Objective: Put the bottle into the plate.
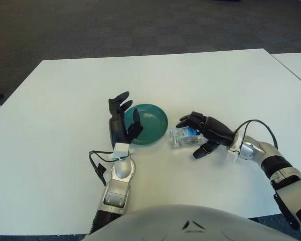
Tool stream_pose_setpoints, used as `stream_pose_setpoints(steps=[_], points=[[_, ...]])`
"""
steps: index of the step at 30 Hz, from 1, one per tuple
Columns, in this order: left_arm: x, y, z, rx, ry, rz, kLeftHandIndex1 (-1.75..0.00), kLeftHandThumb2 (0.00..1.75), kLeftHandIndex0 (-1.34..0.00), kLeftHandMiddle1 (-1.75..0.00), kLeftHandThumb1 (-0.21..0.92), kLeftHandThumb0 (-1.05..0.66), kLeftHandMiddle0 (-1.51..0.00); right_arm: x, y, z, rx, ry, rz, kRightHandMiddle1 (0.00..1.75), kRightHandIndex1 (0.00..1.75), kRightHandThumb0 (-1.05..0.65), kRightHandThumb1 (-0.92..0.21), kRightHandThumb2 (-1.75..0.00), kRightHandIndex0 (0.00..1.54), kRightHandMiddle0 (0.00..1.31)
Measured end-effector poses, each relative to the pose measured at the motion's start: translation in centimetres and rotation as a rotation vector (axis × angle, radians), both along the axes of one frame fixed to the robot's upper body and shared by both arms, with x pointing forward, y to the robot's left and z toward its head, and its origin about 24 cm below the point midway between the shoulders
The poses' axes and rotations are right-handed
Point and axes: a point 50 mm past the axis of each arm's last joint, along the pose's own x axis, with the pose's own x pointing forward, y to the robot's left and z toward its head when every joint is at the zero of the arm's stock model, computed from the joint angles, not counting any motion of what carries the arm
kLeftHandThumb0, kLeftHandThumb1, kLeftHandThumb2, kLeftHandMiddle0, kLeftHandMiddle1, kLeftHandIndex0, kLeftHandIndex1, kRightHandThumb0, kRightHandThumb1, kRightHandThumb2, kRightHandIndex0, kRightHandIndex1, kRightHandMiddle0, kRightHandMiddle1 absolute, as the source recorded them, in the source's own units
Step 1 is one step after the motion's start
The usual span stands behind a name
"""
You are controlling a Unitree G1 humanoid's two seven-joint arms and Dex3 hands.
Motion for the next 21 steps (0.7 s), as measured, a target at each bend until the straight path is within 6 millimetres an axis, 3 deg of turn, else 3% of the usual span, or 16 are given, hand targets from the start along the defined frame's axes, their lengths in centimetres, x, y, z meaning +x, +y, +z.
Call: stream_pose_setpoints(steps=[4,11,21], points=[[-0.1,0.7,-0.4,-0.027,0.031,0.039,-1.54,0.44,-0.36,-1.03,0.88,-0.38,-0.50,-0.4,0.6,0.1,0.083,-0.005,0.015,1.74,1.73,-0.49,-0.47,-1.11,0.74,0.49],[-0.1,1.2,-0.6,-0.061,0.044,0.073,-1.58,0.53,-0.39,-1.03,0.82,-0.37,-0.55,-0.5,0.9,0.2,0.159,-0.013,0.008,1.75,1.74,-0.49,-0.35,-1.27,0.94,0.59],[-0.2,1.3,-0.7,-0.091,0.040,0.080,-1.58,0.58,-0.42,-1.08,0.78,-0.37,-0.57,0.2,0.0,0.4,0.245,-0.058,-0.137,1.75,1.75,-0.47,-0.37,-1.24,1.22,0.57]])
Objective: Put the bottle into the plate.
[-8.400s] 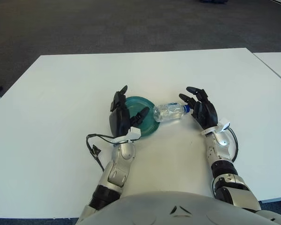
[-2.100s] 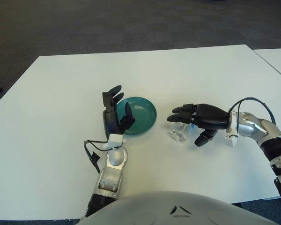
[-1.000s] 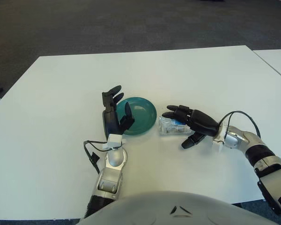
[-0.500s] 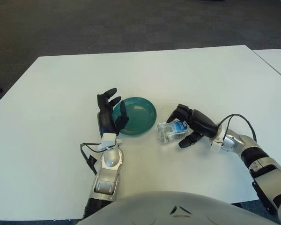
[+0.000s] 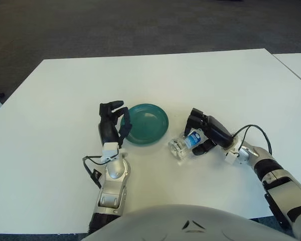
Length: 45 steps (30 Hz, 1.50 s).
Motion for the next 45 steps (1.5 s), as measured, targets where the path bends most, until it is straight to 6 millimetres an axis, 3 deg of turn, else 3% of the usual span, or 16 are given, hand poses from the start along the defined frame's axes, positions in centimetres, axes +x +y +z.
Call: stream_pose_setpoints(steps=[12,26,34,45], points=[[0.0,-0.1,0.0,-0.022,-0.018,-0.001,-1.60,0.60,-0.40,-1.12,0.78,-0.37,-0.56,-0.1,0.5,0.6,0.144,-0.048,-0.024,1.75,1.75,-0.48,-0.33,-1.30,1.31,0.61],[-0.1,-0.1,-0.3,-0.028,-0.018,0.005,-1.61,0.60,-0.38,-1.14,0.79,-0.37,-0.58,-0.1,1.0,2.1,0.280,-0.087,0.028,1.75,1.75,-0.48,-0.33,-1.29,1.27,0.60],[0.2,-0.3,-0.2,-0.029,-0.030,0.001,-1.60,0.54,-0.37,-1.13,0.82,-0.36,-0.60,0.0,2.3,2.5,0.359,-0.098,0.046,1.75,1.75,-0.47,-0.35,-1.28,1.24,0.59],[0.3,-0.3,-0.4,-0.028,-0.033,0.010,-1.59,0.39,-0.34,-1.09,0.92,-0.35,-0.57,0.3,1.7,3.1,0.375,-0.129,0.026,1.75,1.75,-0.46,-0.39,-1.22,1.20,0.55]])
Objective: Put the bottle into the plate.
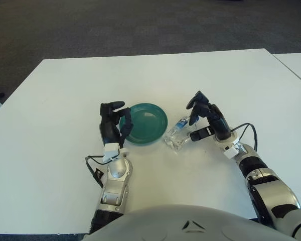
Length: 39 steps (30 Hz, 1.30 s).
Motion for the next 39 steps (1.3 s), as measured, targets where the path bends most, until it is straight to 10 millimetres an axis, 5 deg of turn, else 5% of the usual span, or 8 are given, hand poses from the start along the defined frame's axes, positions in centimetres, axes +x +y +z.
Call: stream_pose_setpoints(steps=[5,8,12,21,29,39], points=[[0.1,-0.1,0.1,0.005,-0.006,-0.002,-1.62,0.41,-0.31,-1.08,0.92,-0.35,-0.54,0.1,-0.4,-0.3,-0.095,0.023,0.031,1.75,1.61,-0.42,-0.55,-1.02,0.80,0.43],[0.2,-0.1,0.1,0.011,-0.007,-0.003,-1.65,0.43,-0.29,-1.07,0.92,-0.35,-0.51,0.2,-1.7,-0.7,-0.264,0.052,0.069,1.51,1.33,-0.70,-0.80,-0.76,0.53,0.27],[0.1,0.1,-0.2,0.018,0.006,0.012,-1.67,0.45,-0.26,-1.07,0.92,-0.35,-0.49,1.2,-4.2,0.4,-0.522,0.036,0.059,1.23,0.97,-0.82,-0.90,-0.62,0.35,0.11],[0.5,0.0,-0.6,0.024,0.039,0.016,-1.72,0.50,-0.21,-1.05,0.92,-0.35,-0.45,3.4,-6.1,6.0,-0.833,-0.179,-0.105,0.97,0.51,-0.85,-0.92,-0.58,0.30,0.01],[0.6,0.0,-0.5,0.024,0.041,0.013,-1.74,0.51,-0.20,-1.04,0.92,-0.35,-0.41,3.2,-4.8,6.2,-1.031,-0.275,-0.084,0.70,0.20,-0.89,-0.92,-0.69,0.33,0.00],[0.6,-0.1,-0.6,0.025,0.044,0.015,-1.75,0.52,-0.19,-1.04,0.92,-0.35,-0.35,3.0,-5.2,7.1,-1.206,-0.353,-0.083,0.52,0.10,-0.92,-0.92,-0.79,0.32,0.00]])
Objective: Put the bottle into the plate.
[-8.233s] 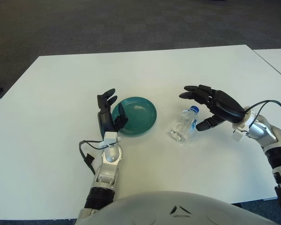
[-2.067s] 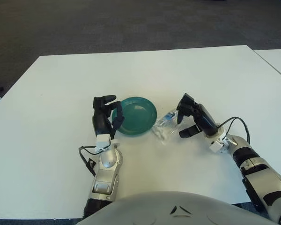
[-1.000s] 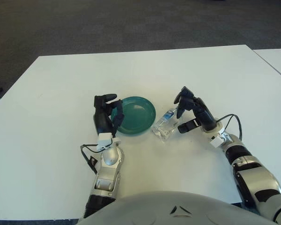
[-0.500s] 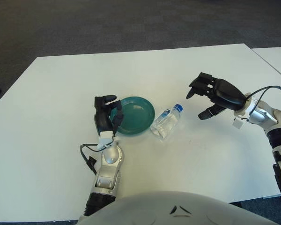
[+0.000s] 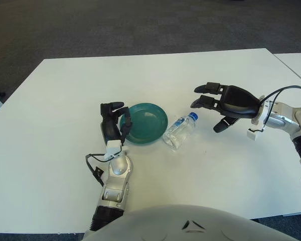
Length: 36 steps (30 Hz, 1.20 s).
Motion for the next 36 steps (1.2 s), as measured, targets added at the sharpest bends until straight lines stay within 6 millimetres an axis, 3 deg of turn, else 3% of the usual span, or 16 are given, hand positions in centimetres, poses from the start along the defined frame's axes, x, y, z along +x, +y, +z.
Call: stream_pose_setpoints(steps=[3,5,6,10,14,18,24,29,36], points=[[0.0,-0.1,0.0,0.004,0.003,0.000,-1.75,0.52,-0.18,-1.03,0.92,-0.35,-0.33,0.0,0.0,0.3,-0.028,-0.014,0.006,0.44,0.09,-0.95,-0.92,-0.82,0.32,0.00],[0.0,-0.2,0.0,0.007,0.004,-0.003,-1.37,0.51,-0.13,-0.99,0.92,-0.49,-0.32,0.1,0.2,0.5,-0.051,-0.024,0.013,0.37,0.07,-0.99,-0.92,-0.87,0.30,0.00],[0.0,-0.2,0.0,0.007,0.005,-0.003,-1.27,0.50,-0.11,-0.98,0.92,-0.53,-0.32,0.1,0.3,0.6,-0.063,-0.030,0.017,0.32,0.05,-1.01,-0.92,-0.90,0.28,0.00],[0.1,-0.4,0.0,0.014,0.007,-0.002,-1.12,0.51,-0.08,-0.92,0.92,-0.61,-0.29,0.0,1.2,1.3,-0.094,-0.042,0.051,0.17,0.02,-1.04,-0.92,-0.96,0.20,0.00],[0.1,-0.5,0.0,0.022,0.007,0.002,-1.06,0.53,-0.05,-0.83,0.92,-0.65,-0.28,0.0,1.8,1.8,-0.112,-0.036,0.086,0.06,0.01,-1.05,-0.92,-0.97,0.13,0.00],[0.1,-0.6,0.0,0.030,0.008,0.004,-1.02,0.58,-0.02,-0.62,0.92,-0.69,-0.28,-0.3,2.1,2.0,-0.120,-0.009,0.129,0.01,0.00,-1.05,-0.92,-0.97,0.07,0.00],[0.2,-0.8,-0.1,0.033,0.009,-0.002,-0.89,0.68,0.00,-0.29,0.92,-0.76,-0.31,-0.2,2.8,0.6,-0.121,0.094,0.182,0.00,0.00,-1.05,-0.92,-0.99,0.05,0.00],[0.2,-1.0,-0.1,0.053,0.008,-0.008,-0.83,0.78,0.00,-0.19,0.92,-0.78,-0.33,-0.5,3.1,-0.5,-0.123,0.173,0.221,0.00,0.00,-1.05,-0.92,-1.01,0.04,0.00],[0.3,-1.2,-0.2,0.079,0.015,-0.010,-0.79,0.94,0.00,-0.14,0.92,-0.80,-0.35,-0.1,3.5,0.0,-0.076,0.205,0.244,0.00,0.00,-1.05,-0.92,-1.04,0.03,0.00]])
